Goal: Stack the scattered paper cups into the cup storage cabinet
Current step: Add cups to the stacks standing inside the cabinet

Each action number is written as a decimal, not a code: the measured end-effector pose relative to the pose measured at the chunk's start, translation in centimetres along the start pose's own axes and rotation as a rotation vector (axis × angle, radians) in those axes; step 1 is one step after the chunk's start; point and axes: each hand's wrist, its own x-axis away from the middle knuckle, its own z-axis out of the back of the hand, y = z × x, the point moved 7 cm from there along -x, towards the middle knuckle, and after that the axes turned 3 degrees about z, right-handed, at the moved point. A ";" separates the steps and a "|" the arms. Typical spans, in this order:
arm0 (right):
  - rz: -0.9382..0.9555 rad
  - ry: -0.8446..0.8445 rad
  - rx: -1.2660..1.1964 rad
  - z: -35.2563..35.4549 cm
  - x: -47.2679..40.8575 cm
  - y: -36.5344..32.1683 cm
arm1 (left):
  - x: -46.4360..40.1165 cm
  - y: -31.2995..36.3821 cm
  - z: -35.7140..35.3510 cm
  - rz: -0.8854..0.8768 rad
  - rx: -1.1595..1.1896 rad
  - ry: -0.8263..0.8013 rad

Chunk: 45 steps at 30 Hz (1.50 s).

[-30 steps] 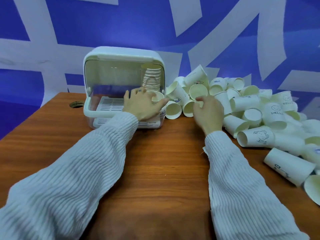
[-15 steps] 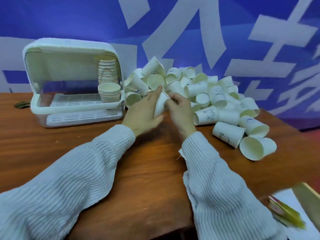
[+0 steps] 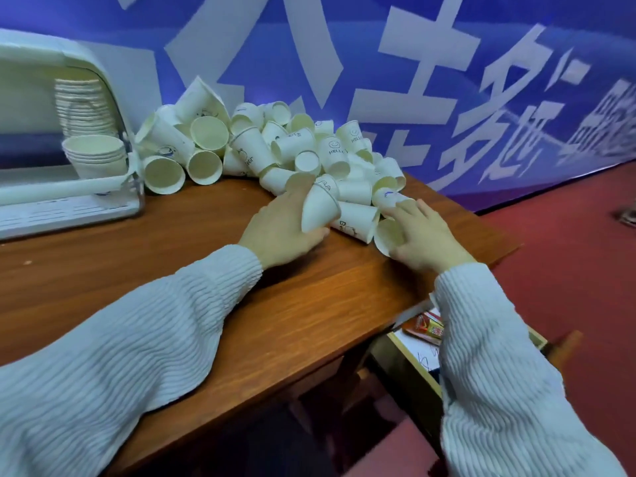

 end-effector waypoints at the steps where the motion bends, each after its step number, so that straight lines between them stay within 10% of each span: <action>1: 0.022 0.005 0.012 -0.2 0.2 0.1 | 0.2 0.4 -0.1 -0.008 0.013 0.004; 15: -0.054 0.178 -0.124 4.0 3.7 0.6 | 0.8 0.1 2.1 0.018 0.028 0.072; 30: 0.396 0.294 -1.086 6.7 -5.2 -24.4 | 9.0 -10.7 19.0 0.417 0.060 0.519; 45: 0.594 0.177 -0.769 4.6 -12.6 -41.2 | 13.9 -16.6 26.7 0.497 0.131 0.936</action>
